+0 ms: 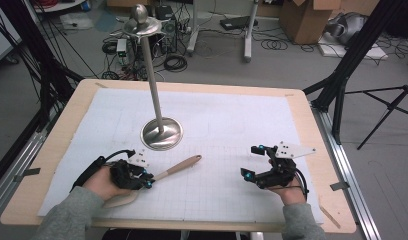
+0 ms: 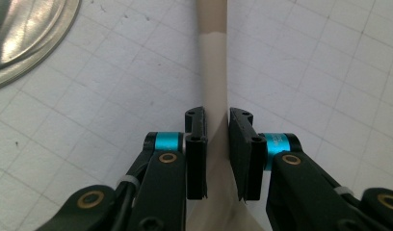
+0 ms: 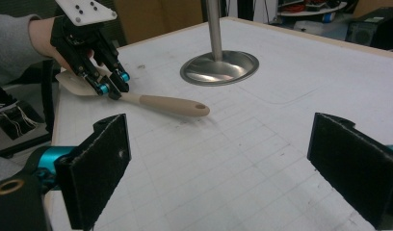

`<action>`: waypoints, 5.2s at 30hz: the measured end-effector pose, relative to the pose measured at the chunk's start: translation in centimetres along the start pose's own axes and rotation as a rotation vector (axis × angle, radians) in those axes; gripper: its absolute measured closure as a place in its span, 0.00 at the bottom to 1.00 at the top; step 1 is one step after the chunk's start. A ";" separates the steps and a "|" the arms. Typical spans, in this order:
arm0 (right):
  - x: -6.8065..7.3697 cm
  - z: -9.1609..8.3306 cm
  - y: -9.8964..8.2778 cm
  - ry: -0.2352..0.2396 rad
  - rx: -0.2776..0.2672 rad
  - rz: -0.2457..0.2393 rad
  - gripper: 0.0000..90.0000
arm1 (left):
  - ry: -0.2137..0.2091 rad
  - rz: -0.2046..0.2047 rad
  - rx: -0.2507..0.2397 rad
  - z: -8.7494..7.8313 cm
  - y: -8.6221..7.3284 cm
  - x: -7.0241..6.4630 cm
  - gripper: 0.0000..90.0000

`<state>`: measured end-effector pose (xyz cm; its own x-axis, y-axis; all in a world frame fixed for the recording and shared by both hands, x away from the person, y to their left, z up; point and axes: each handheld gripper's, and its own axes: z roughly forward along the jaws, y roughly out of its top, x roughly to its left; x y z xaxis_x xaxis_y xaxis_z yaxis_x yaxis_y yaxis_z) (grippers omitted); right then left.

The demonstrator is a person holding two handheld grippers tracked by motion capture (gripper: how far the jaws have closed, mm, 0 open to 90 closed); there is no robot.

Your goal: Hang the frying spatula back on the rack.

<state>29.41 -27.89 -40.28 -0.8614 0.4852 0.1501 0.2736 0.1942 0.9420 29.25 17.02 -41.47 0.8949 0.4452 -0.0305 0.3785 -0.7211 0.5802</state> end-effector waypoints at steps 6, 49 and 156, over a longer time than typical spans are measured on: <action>0.0 0.0 0.0 -0.001 0.000 -0.002 0.08 | -0.002 0.012 -0.025 -0.8 -0.2 0.3 0.86; -0.1 -0.2 0.1 -0.006 -0.020 0.011 0.08 | 0.051 -0.040 -0.203 -7.5 -2.9 2.7 0.86; -0.3 -0.1 0.1 -0.001 -0.031 0.022 0.08 | 0.126 -0.060 -0.397 -22.9 -1.9 8.5 0.86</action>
<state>29.62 -28.12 -40.23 -0.8548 0.4901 0.1705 0.2792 0.1574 0.9473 30.71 34.33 -24.18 0.8291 0.5591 0.0115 0.2867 -0.4426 0.8497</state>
